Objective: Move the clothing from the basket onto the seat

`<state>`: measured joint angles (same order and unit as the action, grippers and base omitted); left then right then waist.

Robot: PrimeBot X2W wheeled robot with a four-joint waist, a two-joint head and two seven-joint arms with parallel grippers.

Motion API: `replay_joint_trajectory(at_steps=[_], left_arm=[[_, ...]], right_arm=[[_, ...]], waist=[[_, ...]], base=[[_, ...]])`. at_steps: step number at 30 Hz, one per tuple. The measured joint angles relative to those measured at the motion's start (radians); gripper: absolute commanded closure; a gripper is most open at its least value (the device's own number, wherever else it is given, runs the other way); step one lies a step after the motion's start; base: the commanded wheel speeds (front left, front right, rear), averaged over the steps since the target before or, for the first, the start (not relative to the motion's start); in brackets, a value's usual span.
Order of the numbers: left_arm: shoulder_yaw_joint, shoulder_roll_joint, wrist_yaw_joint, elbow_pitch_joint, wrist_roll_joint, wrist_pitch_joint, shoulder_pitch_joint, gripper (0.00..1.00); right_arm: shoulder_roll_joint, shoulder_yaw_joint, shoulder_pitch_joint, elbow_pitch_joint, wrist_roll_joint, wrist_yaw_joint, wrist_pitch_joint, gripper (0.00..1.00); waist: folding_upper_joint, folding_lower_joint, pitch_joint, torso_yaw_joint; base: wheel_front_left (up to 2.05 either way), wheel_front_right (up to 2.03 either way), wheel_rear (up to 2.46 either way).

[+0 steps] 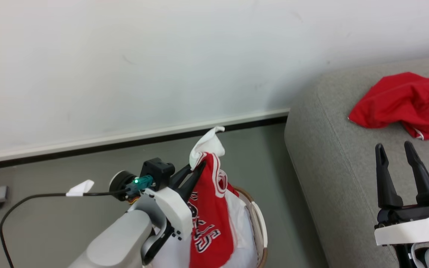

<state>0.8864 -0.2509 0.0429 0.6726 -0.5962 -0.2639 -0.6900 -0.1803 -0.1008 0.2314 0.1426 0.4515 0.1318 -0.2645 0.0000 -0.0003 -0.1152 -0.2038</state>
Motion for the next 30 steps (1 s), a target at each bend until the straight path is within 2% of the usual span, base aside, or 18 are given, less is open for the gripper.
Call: replay_joint_trajectory(at_steps=[6,14,21,30], left_arm=[[-0.048,-0.019,-0.009,-0.175,0.024,0.0,0.026,1.0],[-0.078,-0.04,-0.035,-0.324,0.028,0.018,0.002,1.0],[-0.102,-0.051,-0.062,-0.384,0.014,0.062,-0.03,1.0],[-0.095,-0.055,-0.071,-0.395,0.007,0.08,-0.026,1.0]], right_arm=[[-0.01,-0.013,-0.024,0.016,0.015,0.0,0.0,0.0],[-0.01,-0.025,-0.051,0.028,0.034,0.0,0.0,0.0],[0.004,-0.071,-0.057,0.041,0.04,0.0,0.0,0.0],[-0.003,-0.158,-0.05,0.024,0.062,0.0,0.0,0.0]], waist=[[0.0,0.0,0.07,0.032],[0.0,0.0001,0.126,0.044],[0.0,0.0002,0.141,0.037],[0.0,0.0002,0.137,0.033]], base=[[0.0,0.0,0.0],[0.0,0.0,0.0],[0.0,0.0,0.0],[0.0,0.0,0.0]])
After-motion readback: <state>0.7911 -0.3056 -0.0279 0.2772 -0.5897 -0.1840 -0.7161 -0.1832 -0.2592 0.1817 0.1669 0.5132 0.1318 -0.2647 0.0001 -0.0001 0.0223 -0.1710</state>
